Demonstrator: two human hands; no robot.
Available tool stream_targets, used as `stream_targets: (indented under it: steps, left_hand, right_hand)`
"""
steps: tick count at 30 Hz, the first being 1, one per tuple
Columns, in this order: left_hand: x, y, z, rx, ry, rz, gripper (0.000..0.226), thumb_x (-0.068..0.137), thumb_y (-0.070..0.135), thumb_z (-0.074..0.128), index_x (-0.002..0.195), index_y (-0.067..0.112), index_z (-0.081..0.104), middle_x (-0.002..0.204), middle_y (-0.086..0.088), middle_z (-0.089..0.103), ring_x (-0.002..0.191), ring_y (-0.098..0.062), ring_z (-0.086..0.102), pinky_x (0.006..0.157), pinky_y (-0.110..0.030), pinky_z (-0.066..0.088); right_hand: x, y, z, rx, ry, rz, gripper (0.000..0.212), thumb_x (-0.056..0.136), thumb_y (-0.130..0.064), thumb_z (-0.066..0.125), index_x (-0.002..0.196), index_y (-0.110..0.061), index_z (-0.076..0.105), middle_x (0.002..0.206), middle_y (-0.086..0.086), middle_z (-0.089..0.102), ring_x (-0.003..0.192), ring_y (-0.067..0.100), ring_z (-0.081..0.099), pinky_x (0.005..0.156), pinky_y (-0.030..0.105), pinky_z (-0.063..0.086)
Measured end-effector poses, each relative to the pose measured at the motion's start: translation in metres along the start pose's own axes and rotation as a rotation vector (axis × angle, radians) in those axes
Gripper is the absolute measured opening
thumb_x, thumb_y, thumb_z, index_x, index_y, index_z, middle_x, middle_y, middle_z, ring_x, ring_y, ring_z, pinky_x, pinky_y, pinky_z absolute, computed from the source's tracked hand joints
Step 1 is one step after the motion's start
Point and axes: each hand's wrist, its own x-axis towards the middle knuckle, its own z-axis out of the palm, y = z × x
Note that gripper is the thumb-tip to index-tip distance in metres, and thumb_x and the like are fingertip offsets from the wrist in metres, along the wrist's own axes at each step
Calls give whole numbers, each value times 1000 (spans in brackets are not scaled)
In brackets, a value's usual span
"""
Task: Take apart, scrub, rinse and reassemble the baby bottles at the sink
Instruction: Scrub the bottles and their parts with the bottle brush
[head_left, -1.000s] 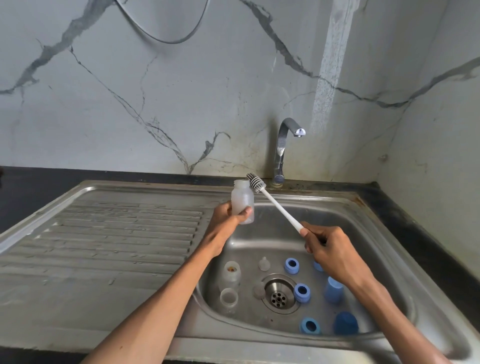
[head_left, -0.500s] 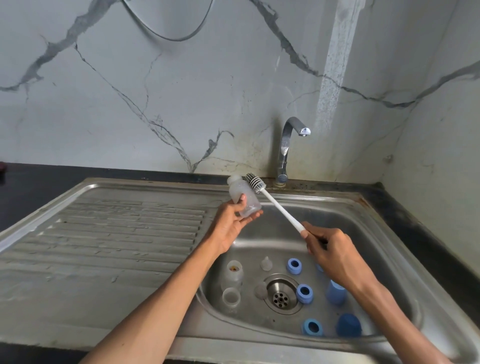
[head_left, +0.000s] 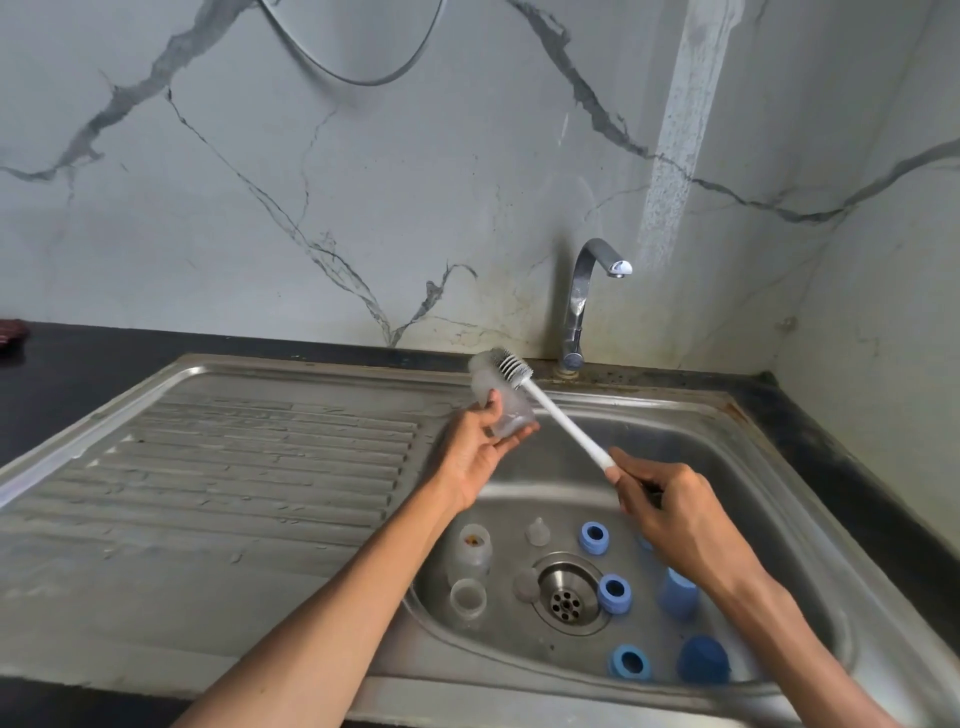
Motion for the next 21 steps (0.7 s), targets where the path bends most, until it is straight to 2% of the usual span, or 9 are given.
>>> stream_targets:
  steps: [2,5,7,8,10,14,17,20,21]
  left_hand:
    - [8,13,-16,-40,82,70,10,95,6,57,100,-2,60,101,-20,61,89,-28,64,80,-38,61]
    - [16,23,-35,-32,184,119,13,100,5,50,97,7,62,103,-14,64,92,-23,64,72,-33,62]
    - [12,18,-31,-10,153,95,13,100,4,48,99,5,61,104,-16,64,95,-25,64,73,-34,62]
    - [10,13,-25,-3,125,76,11,100,3,49,100,3,60,104,-17,63,98,-28,63,76,-36,62]
    - [5,1,-14,22,75,45,7,98,4,53,100,1,60,103,-18,62,104,-34,60,81,-39,60]
    - [1,-12,-1,74,42,5,22,98,4,53,118,-3,55,113,-23,61,106,-36,59,94,-44,54]
    - [5,0,-9,35,56,54,14,98,1,52,110,-1,58,115,-22,61,109,-36,59,84,-41,60]
    - [12,14,-25,-60,144,80,18,98,-3,42,106,0,57,113,-22,61,100,-29,63,68,-35,61]
    - [13,16,-27,-65,166,75,20,98,-2,40,107,1,57,110,-21,62,96,-26,64,66,-33,60]
  right_hand:
    - [-3,-1,3,-35,-66,-18,35,98,-33,58,131,-23,63,64,5,63,45,6,41,46,26,38]
    - [-3,0,9,-76,-116,-8,36,97,-37,58,130,-25,64,78,8,72,48,7,43,52,35,46]
    - [-3,1,8,-80,-105,-10,35,97,-36,59,130,-24,64,73,7,71,46,6,43,49,30,42]
    - [-3,0,7,-68,-91,-7,35,98,-34,58,130,-24,64,69,6,68,45,5,46,45,23,39]
    - [-3,-2,5,-34,-60,-1,33,99,-31,58,130,-24,64,64,3,63,46,3,51,46,17,38]
    - [-1,-1,4,-19,-4,-10,32,99,-31,57,129,-28,65,62,8,56,47,7,37,47,22,35]
    - [-2,0,6,-16,-42,-10,34,98,-34,57,130,-25,65,59,-1,56,47,6,40,48,22,38]
    - [-2,0,8,-36,-126,-12,34,97,-37,58,128,-25,66,70,1,69,54,15,55,57,30,49]
    - [-2,1,9,-42,-138,-13,33,97,-37,57,127,-26,67,71,3,69,53,16,54,56,30,49]
